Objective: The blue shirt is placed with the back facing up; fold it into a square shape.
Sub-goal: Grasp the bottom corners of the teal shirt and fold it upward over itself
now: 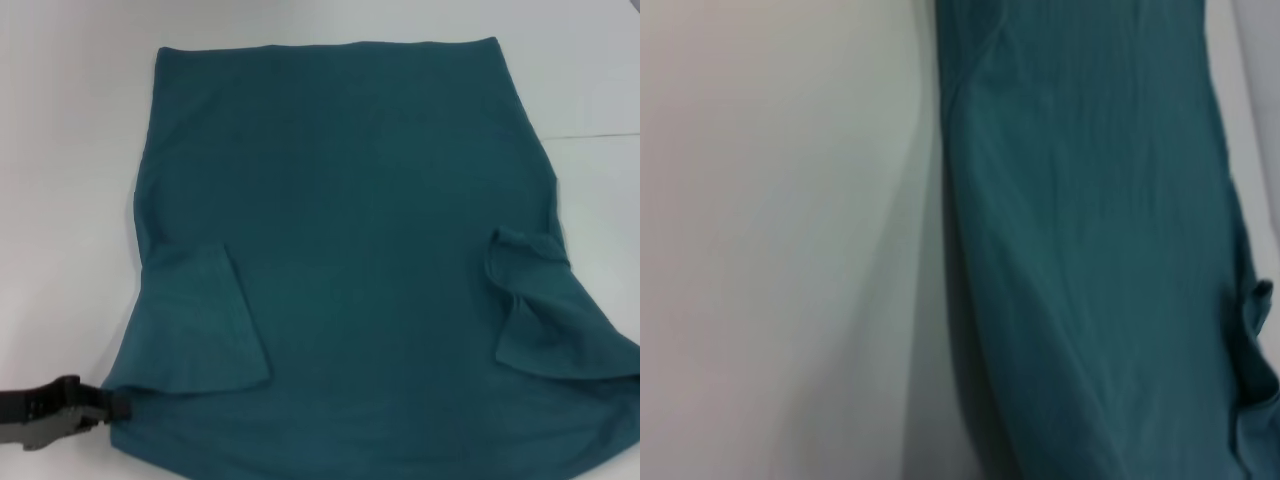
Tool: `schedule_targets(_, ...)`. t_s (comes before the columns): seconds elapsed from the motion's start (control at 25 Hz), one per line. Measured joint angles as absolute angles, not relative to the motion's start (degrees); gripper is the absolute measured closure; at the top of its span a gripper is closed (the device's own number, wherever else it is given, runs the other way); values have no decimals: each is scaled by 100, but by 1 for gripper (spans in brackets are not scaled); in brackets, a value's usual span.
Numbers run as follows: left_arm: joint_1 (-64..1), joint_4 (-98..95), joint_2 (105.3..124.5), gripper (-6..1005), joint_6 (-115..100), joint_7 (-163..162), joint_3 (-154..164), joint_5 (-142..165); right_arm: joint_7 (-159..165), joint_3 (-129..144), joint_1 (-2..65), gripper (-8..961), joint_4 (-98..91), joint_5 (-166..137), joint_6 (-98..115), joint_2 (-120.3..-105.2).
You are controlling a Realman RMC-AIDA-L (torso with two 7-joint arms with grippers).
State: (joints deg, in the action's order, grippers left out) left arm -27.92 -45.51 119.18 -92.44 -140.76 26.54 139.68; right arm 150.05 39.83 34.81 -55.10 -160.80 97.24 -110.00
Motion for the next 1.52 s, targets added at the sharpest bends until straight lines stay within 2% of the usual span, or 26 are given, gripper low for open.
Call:
schedule_targets(0.48,-2383,-5240,12075,979,-10129,-14077,2805,14279,14816,3964,3310,951,-5526,-16258,10205,-11042)
schedule_targets(0.8,-2237,-5441,12123,979,-10512,-13954,2804,14527,14455,3942,3220,951,-5492,-16233,10478,-11181)
schedule_targets(0.96,-2470,-5273,12005,979,-10844,-13671,2742,14474,14185,3778,3260,951,-5454,-15924,10512,-11149)
schedule_targets(1.2,-3048,-4921,11754,979,-10731,-14074,2735,14405,14219,3537,3580,952,-5189,-15391,10164,-10944)
schedule_targets(1.52,-3876,-4470,11429,980,-10059,-14788,2902,14529,14579,3363,3955,951,-4963,-15373,9515,-10874)
